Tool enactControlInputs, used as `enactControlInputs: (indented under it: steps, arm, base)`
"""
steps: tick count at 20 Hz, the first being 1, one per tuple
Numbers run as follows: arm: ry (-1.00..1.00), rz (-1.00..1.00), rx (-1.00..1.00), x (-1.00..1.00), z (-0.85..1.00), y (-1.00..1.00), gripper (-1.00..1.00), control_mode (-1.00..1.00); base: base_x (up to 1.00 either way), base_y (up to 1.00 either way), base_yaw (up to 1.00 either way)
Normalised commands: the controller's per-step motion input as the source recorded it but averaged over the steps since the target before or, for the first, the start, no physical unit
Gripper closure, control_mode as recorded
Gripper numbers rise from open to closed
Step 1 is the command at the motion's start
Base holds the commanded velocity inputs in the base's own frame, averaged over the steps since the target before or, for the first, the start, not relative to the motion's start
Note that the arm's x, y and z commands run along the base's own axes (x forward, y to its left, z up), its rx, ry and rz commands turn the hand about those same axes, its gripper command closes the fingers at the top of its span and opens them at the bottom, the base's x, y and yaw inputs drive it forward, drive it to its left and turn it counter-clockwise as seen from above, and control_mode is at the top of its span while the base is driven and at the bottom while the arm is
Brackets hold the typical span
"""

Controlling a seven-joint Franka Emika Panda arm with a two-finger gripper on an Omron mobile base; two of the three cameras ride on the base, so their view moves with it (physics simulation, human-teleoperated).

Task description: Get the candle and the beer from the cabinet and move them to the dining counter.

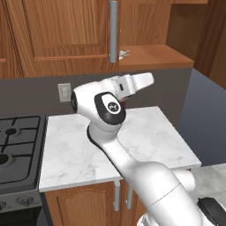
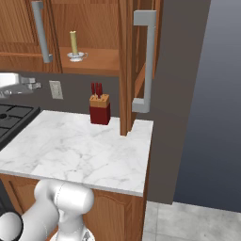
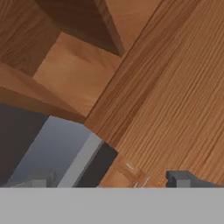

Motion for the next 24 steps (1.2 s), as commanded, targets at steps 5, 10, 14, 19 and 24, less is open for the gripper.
enactControlInputs:
  steps: [5,10,14,19,24]
  arm:
    - [-0.32,0.34,0.16,0.22,0.01,0.42,-1.0,-1.0]
    - [-0.44,0.3,0.03,0.06,0.0,0.01,-1.0,-1.0]
    - [-0.4,0.28,0.0,0.13,0.06,-0.06,-1.0,-1.0]
    - [-0.25,0.21,0.02,0.21,0.3,-0.12,-1.0,-1.0]
    - [-0.1,0.18,0.06,0.45,0.41,-0.07,-1.0,-1.0]
  base:
    - [0.0,0.0,0.0]
    - [0.0,0.0,0.0]
    - [0.0,0.0,0.0]
    - [0.0,0.0,0.0]
    - [0.0,0.0,0.0]
